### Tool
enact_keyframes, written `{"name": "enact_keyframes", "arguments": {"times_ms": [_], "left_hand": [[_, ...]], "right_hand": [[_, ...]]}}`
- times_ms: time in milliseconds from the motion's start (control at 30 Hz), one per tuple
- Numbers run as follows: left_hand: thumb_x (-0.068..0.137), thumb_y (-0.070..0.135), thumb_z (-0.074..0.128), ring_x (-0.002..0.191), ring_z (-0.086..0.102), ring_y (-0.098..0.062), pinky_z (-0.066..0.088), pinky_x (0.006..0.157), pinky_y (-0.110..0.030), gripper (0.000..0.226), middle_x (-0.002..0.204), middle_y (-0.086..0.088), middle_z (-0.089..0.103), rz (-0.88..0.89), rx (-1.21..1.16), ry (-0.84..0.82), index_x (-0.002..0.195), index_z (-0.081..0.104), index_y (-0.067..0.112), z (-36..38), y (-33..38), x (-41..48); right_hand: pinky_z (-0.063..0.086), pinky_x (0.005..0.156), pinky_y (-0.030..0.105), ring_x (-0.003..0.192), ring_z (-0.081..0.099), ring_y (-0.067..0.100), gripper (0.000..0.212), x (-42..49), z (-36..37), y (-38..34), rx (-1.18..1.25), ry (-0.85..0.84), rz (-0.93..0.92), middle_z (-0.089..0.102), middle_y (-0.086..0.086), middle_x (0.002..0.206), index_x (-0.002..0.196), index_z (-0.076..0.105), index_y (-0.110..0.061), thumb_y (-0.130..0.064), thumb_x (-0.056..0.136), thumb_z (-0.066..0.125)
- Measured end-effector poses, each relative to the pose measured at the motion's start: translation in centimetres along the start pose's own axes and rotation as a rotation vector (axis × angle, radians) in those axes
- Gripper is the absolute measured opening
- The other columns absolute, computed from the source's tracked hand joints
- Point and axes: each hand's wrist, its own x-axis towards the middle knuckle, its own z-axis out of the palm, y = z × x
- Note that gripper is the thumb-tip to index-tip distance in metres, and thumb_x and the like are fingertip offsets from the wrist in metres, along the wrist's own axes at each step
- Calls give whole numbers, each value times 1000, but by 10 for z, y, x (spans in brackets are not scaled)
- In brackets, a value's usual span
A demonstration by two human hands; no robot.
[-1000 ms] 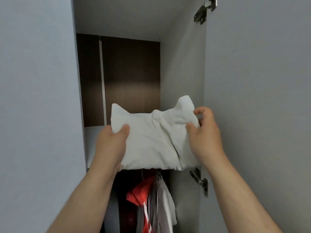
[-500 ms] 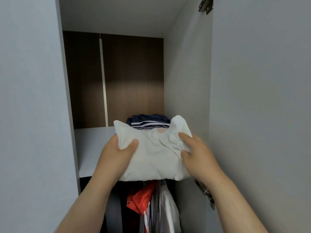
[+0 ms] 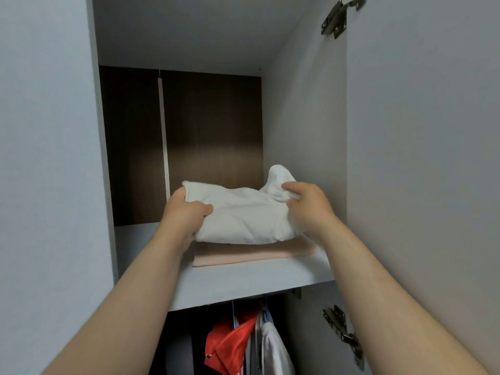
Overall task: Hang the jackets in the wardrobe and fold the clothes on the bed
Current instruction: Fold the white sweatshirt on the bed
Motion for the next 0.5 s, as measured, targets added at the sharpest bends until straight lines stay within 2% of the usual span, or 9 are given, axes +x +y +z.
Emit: {"name": "enact_keyframes", "arguments": {"times_ms": [100, 200, 333, 433, 500], "left_hand": [[87, 0, 67, 101, 64, -35, 57, 87, -48, 46, 120, -16, 62, -161, -34, 11, 130, 53, 7, 8, -15, 29], [90, 7, 63, 99, 63, -35, 56, 85, -40, 47, 114, -19, 60, -293, 118, 7, 134, 47, 1, 12, -44, 39], [90, 10, 61, 95, 62, -33, 56, 84, -40, 49, 108, -17, 60, -323, 122, 19, 136, 45, 1, 12, -61, 41], [90, 8, 60, 93, 58, -29, 53, 77, -34, 61, 108, -9, 53, -294, 106, 16, 146, 35, 6, 14, -61, 41], [89, 6, 61, 96, 59, -29, 54, 78, -34, 58, 112, -8, 57, -260, 60, -5, 143, 41, 7, 16, -62, 40]], "right_hand": [[39, 104, 24, 126, 55, 24, 48, 23, 22, 13, -28, -56, 96, 59, 7, 138, 128, 66, -12, 5, 88, 46], [38, 108, 27, 128, 53, 25, 51, 20, 41, 37, -133, -172, 245, 57, 7, 141, 132, 63, -15, 3, 89, 43], [41, 99, 25, 126, 55, 29, 48, 19, 50, 51, -342, -279, 266, 60, 7, 138, 134, 61, -18, -4, 92, 43], [40, 100, 25, 125, 55, 29, 47, 27, 48, 46, -354, -224, 237, 60, 8, 137, 134, 61, -16, -3, 93, 43], [39, 100, 25, 126, 55, 28, 50, 31, 50, 48, -308, -131, 222, 59, 8, 138, 137, 58, -15, 0, 92, 42]]}}
